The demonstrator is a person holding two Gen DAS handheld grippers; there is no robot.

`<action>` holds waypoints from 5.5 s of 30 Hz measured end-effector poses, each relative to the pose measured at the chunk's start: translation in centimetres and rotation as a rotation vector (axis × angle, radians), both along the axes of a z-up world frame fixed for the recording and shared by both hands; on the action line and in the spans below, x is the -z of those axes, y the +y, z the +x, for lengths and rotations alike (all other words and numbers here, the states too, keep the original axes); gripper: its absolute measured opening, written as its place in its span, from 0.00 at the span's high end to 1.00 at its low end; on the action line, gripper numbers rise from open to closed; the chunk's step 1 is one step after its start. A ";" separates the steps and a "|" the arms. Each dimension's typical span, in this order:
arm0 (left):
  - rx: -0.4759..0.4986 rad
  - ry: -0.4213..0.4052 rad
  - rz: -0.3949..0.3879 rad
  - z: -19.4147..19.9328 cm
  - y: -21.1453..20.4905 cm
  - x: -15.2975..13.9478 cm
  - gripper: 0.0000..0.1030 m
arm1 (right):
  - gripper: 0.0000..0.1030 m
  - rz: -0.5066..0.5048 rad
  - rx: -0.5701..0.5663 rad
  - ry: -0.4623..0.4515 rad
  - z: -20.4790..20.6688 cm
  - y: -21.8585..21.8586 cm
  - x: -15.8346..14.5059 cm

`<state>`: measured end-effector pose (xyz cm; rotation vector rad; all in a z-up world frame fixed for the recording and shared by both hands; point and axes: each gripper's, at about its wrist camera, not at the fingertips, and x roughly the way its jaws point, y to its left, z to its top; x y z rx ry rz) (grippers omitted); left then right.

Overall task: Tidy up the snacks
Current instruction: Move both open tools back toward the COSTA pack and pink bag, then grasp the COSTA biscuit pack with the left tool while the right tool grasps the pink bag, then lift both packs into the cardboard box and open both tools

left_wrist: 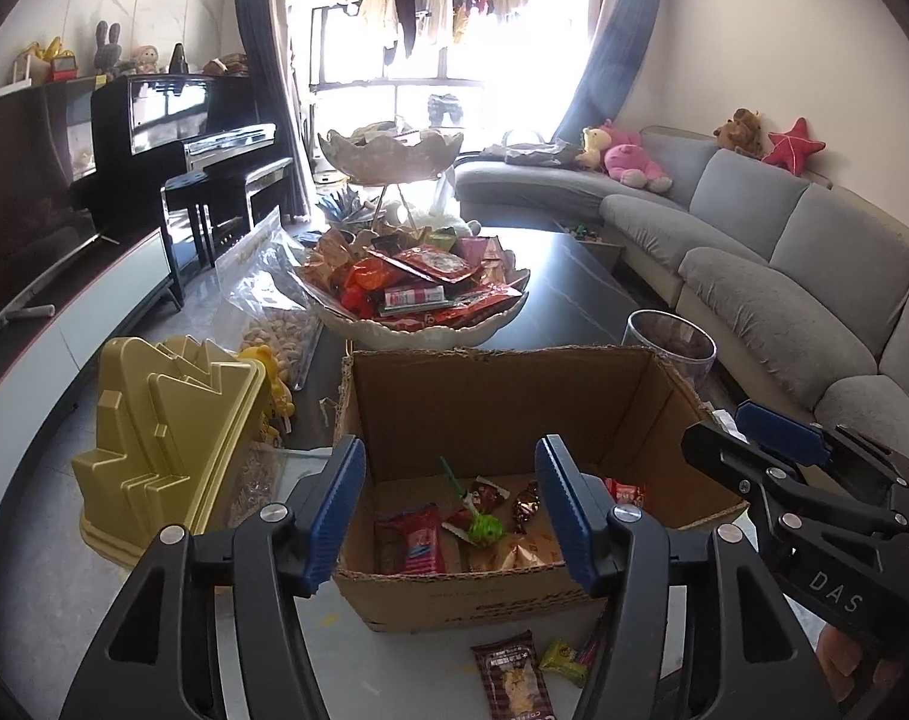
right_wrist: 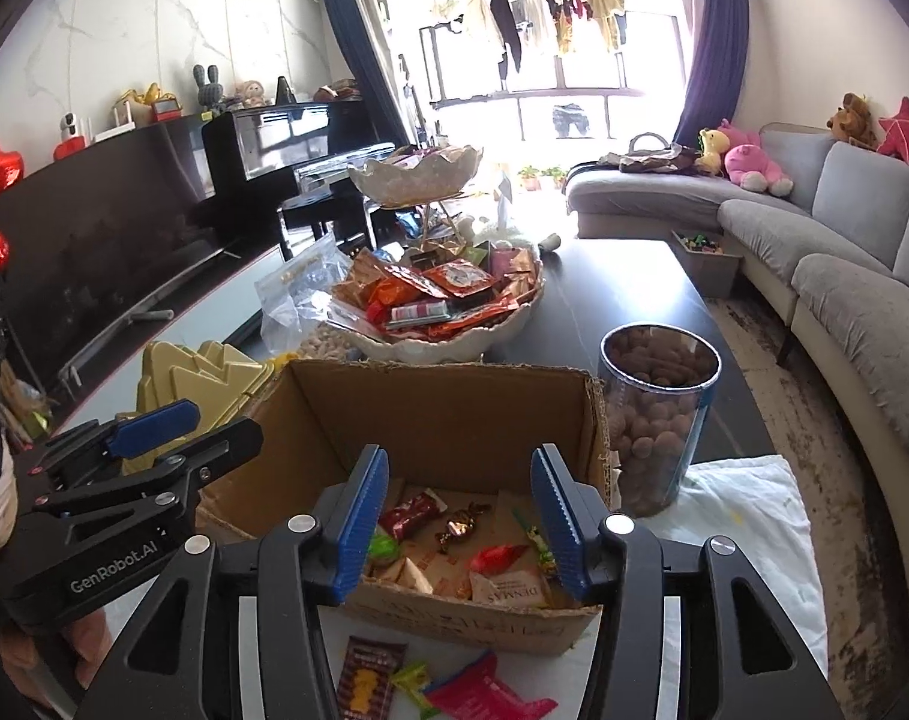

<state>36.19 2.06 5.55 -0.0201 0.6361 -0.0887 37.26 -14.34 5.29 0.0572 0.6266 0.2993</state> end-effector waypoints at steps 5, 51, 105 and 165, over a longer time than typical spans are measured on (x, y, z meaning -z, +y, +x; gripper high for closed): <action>0.003 -0.016 0.018 -1.8 -0.4 -0.3 0.31 | 0.47 -0.022 -0.020 -0.015 -1.3 -0.2 -0.1; -0.016 0.297 0.012 -7.1 -3.8 12.7 0.26 | 0.44 -0.268 -0.242 0.139 -6.4 -1.5 9.4; 0.035 0.275 -0.014 -7.1 -3.9 12.7 0.65 | 0.69 -0.251 -0.222 0.221 -6.0 -0.2 11.8; 0.039 0.002 0.023 -0.1 0.4 -1.6 0.65 | 0.68 -0.073 -0.064 -0.020 -2.4 1.8 -2.4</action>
